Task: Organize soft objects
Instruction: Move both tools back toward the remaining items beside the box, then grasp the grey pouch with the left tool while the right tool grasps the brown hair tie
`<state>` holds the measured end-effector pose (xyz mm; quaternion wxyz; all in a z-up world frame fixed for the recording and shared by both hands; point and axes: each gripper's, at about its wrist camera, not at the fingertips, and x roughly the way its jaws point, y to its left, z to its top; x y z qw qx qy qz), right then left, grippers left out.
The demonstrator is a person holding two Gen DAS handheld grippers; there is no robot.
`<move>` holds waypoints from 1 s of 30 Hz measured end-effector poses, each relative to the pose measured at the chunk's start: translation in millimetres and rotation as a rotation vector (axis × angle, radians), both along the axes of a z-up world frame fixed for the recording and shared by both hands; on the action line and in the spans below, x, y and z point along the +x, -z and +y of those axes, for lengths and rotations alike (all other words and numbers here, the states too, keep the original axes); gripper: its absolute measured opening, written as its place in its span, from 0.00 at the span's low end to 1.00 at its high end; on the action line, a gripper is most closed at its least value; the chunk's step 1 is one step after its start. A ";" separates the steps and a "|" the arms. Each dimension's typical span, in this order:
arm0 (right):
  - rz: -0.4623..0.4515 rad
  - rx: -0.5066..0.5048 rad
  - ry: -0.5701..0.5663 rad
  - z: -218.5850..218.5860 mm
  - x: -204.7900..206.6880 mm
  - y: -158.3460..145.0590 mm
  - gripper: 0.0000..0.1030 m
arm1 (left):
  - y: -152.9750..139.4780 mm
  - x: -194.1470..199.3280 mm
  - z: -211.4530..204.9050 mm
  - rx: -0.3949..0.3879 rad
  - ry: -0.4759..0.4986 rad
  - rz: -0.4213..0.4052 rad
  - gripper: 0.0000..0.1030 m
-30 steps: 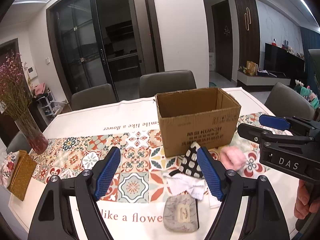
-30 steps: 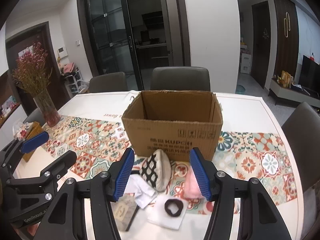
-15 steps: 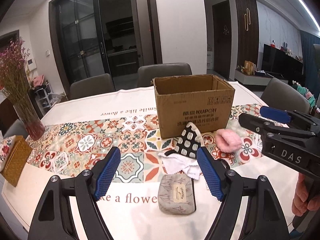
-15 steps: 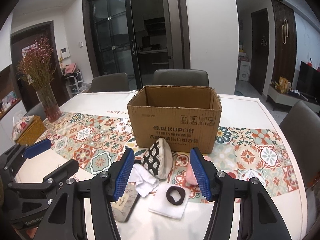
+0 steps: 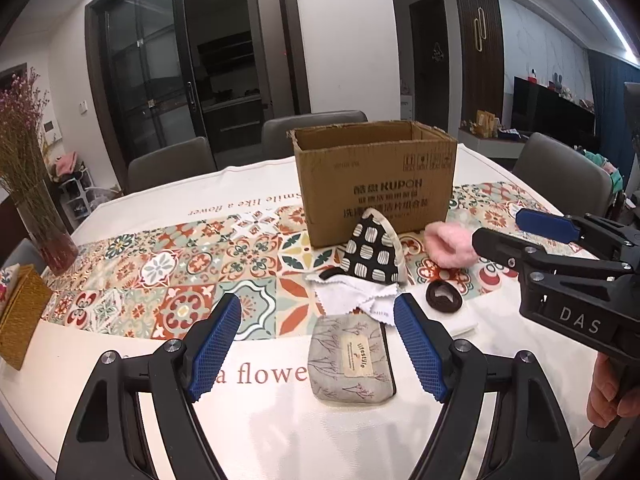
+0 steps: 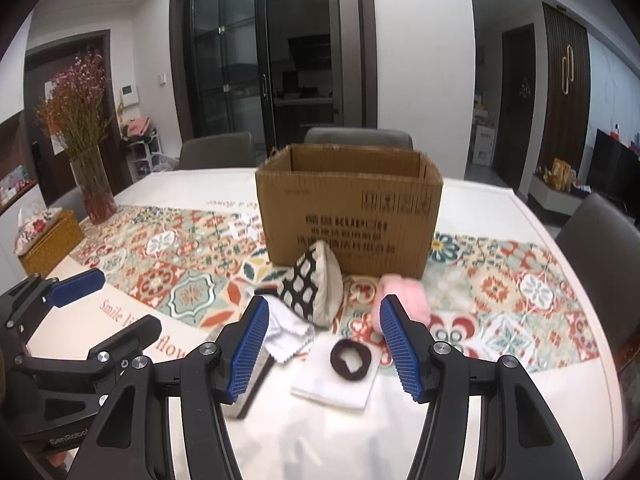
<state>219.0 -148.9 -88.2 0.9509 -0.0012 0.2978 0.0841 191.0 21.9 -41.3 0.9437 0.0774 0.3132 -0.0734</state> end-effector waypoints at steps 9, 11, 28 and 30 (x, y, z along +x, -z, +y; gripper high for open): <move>0.039 -0.029 0.007 2.4 7.6 27.5 0.57 | 23.9 6.3 -0.8 0.005 0.017 0.005 0.76; 0.041 -0.051 0.008 5.1 10.7 33.3 0.57 | 29.9 10.0 -0.5 0.003 0.020 0.013 0.76; 0.138 -0.085 0.038 5.0 44.9 81.6 0.57 | 79.1 47.1 -1.8 0.003 0.027 0.097 0.70; 0.149 -0.085 0.042 4.3 48.4 85.9 0.57 | 83.7 51.8 -2.4 0.000 0.027 0.106 0.69</move>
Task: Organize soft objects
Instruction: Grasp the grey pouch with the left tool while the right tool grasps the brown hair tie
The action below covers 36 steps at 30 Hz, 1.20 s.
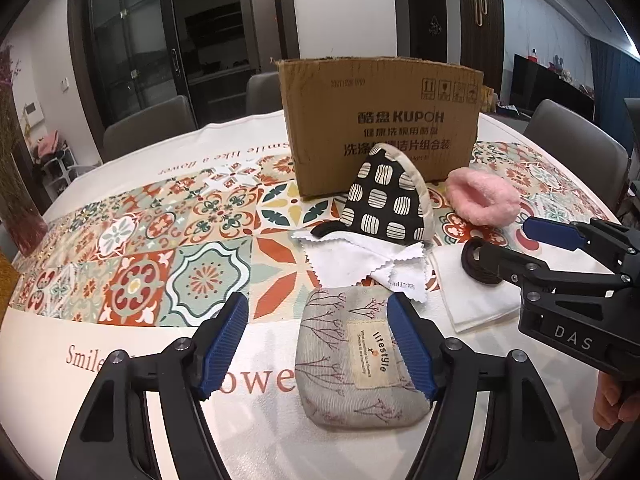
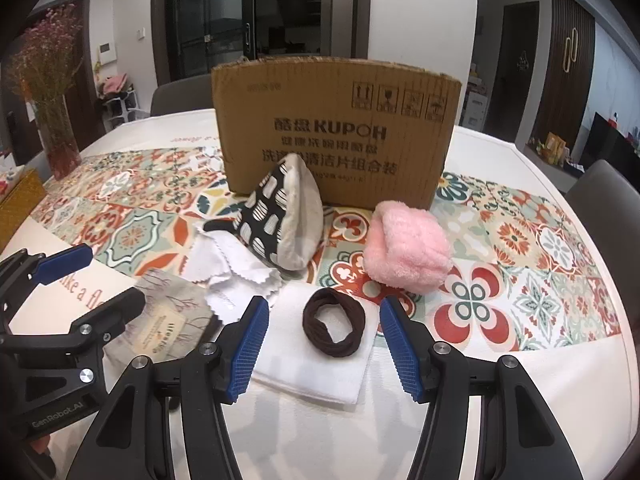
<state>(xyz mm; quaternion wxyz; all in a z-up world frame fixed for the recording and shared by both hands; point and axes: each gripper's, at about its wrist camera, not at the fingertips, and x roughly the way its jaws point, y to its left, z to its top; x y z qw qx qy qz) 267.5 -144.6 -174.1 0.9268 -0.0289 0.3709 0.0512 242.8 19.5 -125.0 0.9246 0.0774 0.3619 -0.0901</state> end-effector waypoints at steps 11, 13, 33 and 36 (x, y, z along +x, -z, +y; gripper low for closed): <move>0.039 -0.011 -0.001 -1.5 15.3 17.0 0.57 | 19.8 16.5 -0.2 -0.022 -0.015 0.056 0.61; 0.049 -0.006 -0.002 -2.0 17.9 20.1 0.57 | 22.2 17.7 0.2 -0.023 -0.018 0.063 0.59; 0.081 -0.015 -0.018 -0.2 26.4 31.8 0.55 | 41.8 33.0 0.2 -0.083 -0.010 0.153 0.34; 0.089 -0.011 -0.014 -2.4 26.6 34.3 0.47 | 41.5 31.9 0.1 -0.081 -0.019 0.152 0.27</move>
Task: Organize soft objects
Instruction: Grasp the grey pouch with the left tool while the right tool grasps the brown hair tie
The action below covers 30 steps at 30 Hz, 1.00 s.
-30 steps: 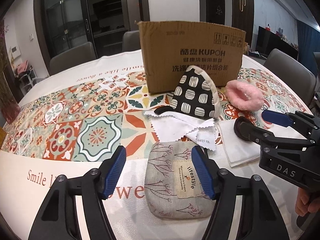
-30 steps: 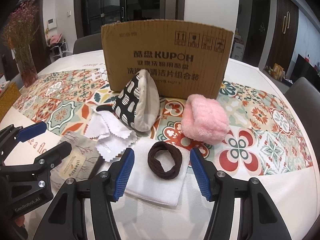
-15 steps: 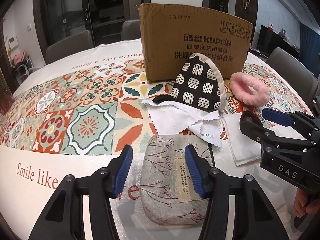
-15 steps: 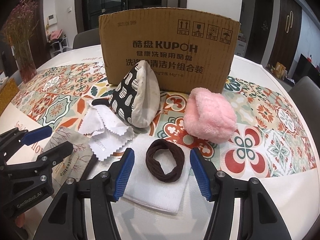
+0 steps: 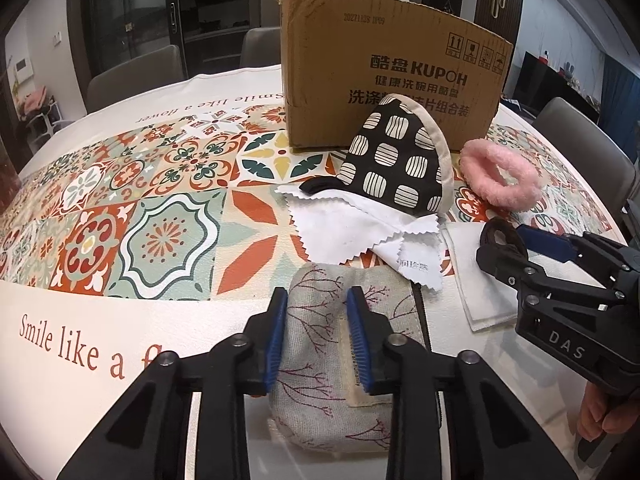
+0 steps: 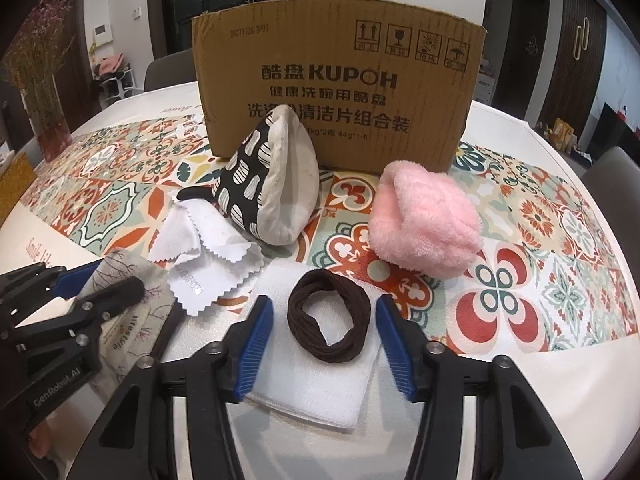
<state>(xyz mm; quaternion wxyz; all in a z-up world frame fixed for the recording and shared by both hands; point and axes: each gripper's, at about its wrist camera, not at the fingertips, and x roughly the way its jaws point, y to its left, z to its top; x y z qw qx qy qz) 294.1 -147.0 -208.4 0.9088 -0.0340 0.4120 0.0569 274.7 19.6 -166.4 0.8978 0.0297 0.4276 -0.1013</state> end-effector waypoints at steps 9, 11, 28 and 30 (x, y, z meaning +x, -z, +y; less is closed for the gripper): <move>-0.012 -0.037 -0.014 1.5 -1.7 0.1 0.15 | -4.3 -6.8 -2.5 0.019 -0.015 -0.023 0.09; -0.017 -0.034 -0.018 1.7 -3.1 -2.0 0.14 | -6.0 -9.0 -2.2 0.016 -0.017 -0.026 0.08; -0.118 0.009 -0.033 -0.1 -25.5 -44.2 0.13 | -56.5 -35.1 -4.5 -0.010 -0.040 -0.140 0.07; -0.128 0.020 -0.031 -1.2 -27.5 -50.2 0.13 | -64.8 -38.7 -4.5 -0.018 -0.044 -0.157 0.07</move>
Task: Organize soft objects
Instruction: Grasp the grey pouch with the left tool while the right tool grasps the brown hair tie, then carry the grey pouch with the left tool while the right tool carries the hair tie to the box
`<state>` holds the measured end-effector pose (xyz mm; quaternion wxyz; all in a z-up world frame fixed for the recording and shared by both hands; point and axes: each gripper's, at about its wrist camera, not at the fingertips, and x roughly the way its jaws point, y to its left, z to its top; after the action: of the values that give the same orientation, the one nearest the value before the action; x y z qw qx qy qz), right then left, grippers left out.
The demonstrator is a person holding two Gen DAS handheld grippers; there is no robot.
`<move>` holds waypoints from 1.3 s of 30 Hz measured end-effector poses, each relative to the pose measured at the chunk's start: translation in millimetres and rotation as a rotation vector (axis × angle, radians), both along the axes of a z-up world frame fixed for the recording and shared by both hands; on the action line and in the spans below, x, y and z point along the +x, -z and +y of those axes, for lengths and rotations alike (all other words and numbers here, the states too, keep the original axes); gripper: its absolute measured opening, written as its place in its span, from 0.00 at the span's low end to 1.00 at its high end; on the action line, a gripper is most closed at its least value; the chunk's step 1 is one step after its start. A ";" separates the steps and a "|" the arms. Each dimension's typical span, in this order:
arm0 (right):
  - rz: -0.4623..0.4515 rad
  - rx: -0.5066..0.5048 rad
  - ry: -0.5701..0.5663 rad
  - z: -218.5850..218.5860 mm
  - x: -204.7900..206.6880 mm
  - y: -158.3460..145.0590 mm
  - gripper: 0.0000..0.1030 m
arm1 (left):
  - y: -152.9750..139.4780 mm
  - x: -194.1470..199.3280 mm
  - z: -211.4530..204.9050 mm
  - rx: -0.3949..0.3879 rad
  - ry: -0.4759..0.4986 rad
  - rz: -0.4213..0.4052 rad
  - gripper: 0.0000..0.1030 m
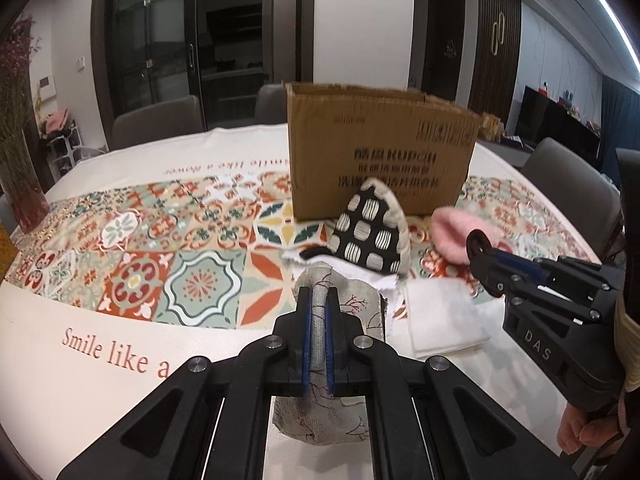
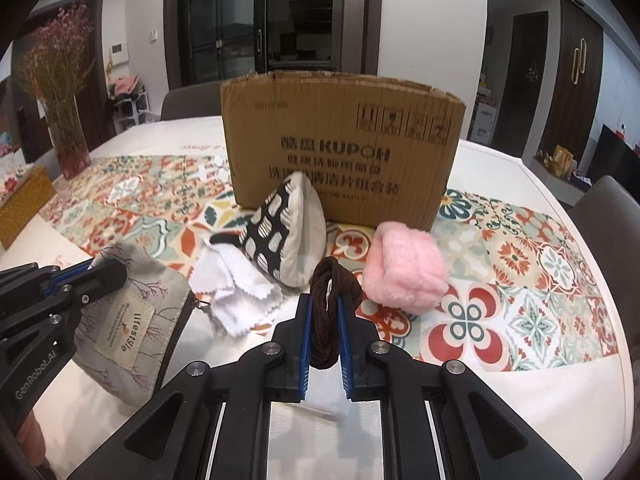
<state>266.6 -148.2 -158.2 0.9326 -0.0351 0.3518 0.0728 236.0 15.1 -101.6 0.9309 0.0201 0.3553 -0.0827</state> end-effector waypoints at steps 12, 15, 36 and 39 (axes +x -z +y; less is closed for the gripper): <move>-0.091 0.025 0.003 -5.4 -19.4 -38.4 0.13 | -41.6 -12.5 -4.9 -0.024 -0.025 -0.095 0.07; -0.114 0.031 0.006 -7.7 -21.5 -47.5 0.13 | -51.1 -13.5 -7.8 -0.023 -0.021 -0.120 0.07; -0.270 0.109 0.023 -29.2 8.3 -111.5 0.13 | -116.3 25.2 -21.6 -0.075 -0.011 -0.283 0.07; -0.285 0.132 0.025 -34.7 17.2 -118.7 0.13 | -122.9 35.4 -23.2 -0.079 -0.008 -0.296 0.07</move>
<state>283.8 -182.9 -39.5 0.9741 0.0207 0.2108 0.0787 271.4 -8.2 21.3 0.9735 -0.0059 0.2108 -0.0889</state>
